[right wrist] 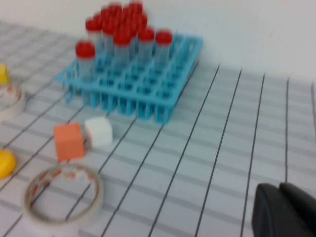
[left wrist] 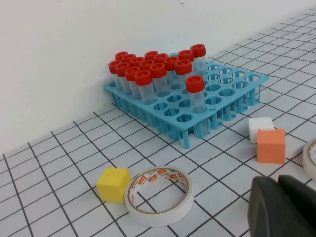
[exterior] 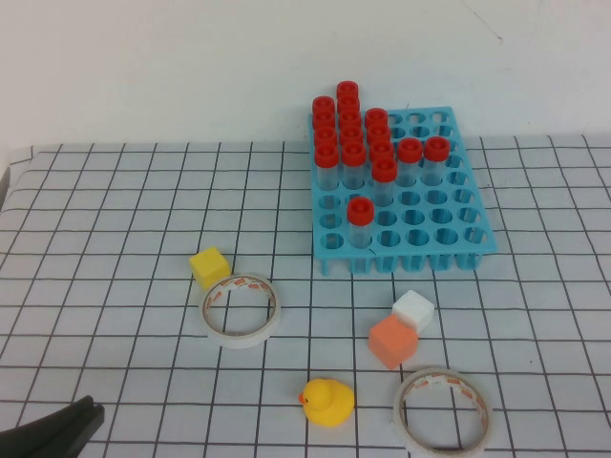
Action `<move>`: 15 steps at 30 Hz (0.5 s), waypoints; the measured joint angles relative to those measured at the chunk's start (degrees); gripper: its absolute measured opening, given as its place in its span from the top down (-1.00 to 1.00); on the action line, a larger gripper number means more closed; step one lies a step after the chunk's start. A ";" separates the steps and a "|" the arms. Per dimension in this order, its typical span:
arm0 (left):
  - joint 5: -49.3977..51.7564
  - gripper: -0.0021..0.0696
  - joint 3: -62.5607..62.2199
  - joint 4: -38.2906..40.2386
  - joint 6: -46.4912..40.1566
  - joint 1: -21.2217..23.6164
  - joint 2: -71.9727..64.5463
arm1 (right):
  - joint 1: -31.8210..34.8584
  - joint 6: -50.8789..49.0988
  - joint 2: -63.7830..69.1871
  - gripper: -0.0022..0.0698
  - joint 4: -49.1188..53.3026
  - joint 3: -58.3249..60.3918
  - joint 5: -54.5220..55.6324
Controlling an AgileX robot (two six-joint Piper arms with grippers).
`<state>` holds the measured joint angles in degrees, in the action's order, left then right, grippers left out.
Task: Place the test tubes
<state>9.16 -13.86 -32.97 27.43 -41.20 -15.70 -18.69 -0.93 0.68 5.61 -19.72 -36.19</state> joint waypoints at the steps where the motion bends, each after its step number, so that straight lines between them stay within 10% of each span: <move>1: 0.00 0.95 0.00 0.00 0.00 0.00 0.00 | 0.00 0.00 -0.74 0.94 0.63 0.99 2.15; 15: 0.00 0.95 0.00 0.00 0.00 0.00 0.00 | 14.38 -4.04 -1.44 0.94 -0.28 16.59 19.75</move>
<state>9.16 -13.86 -32.97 27.43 -41.20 -15.70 -4.31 -4.97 -0.76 5.33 -3.13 -16.44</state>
